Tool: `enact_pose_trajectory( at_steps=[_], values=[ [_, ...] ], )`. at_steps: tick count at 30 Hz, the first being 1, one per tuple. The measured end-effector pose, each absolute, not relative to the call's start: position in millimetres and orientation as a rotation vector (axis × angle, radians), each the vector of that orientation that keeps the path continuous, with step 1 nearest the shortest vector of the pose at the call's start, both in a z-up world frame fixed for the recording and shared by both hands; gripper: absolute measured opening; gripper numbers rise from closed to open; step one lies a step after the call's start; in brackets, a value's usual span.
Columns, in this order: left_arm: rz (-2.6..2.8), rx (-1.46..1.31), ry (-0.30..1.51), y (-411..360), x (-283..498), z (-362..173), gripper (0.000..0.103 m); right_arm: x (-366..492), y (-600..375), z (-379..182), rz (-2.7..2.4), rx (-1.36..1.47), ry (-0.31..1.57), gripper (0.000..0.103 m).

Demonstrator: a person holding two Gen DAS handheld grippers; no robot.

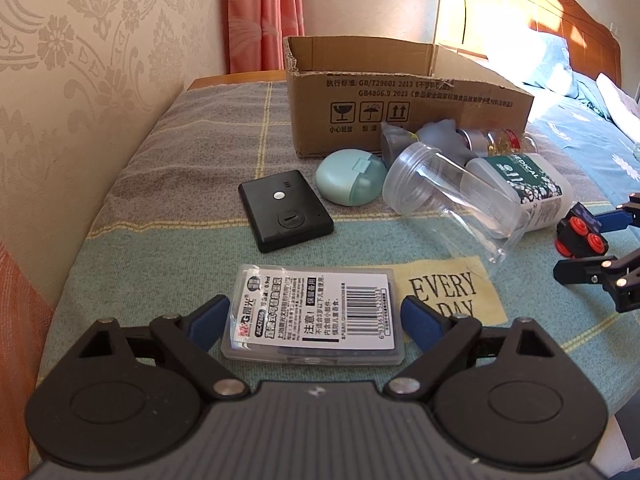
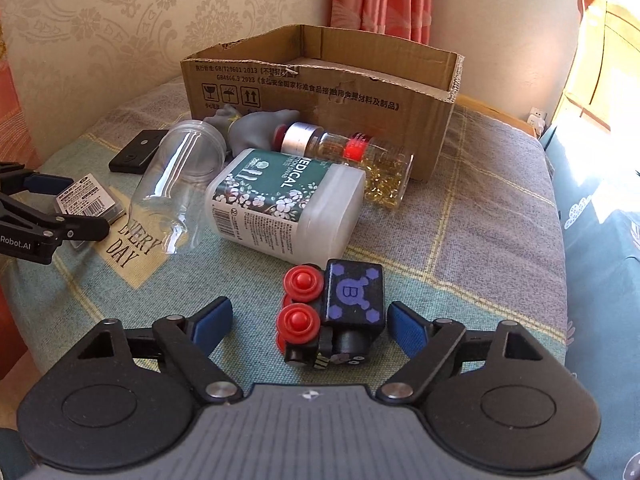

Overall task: Organize rigid objects
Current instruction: 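Close the left gripper on the card case while the right gripper grasps the B block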

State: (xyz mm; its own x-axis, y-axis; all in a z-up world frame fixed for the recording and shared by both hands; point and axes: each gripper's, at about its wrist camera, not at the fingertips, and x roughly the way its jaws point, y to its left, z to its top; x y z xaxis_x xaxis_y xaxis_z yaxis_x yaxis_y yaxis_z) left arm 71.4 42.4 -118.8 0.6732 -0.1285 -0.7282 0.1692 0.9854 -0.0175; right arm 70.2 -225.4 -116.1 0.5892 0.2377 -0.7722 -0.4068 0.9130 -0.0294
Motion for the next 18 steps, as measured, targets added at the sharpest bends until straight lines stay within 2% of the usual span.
enact_pose_trajectory(
  at_steps=[11, 18],
  values=[
    [-0.151, 0.047, 0.814, 40.6, 74.4, -118.8, 0.091, 66.2, -230.4, -113.9, 0.297, -0.171, 0.812, 0.057],
    [-0.155, 0.048, 0.811, 40.6, 74.5, -118.3, 0.090, 63.7, -228.5, -114.0, 0.288, -0.178, 0.810, 0.057]
  ],
)
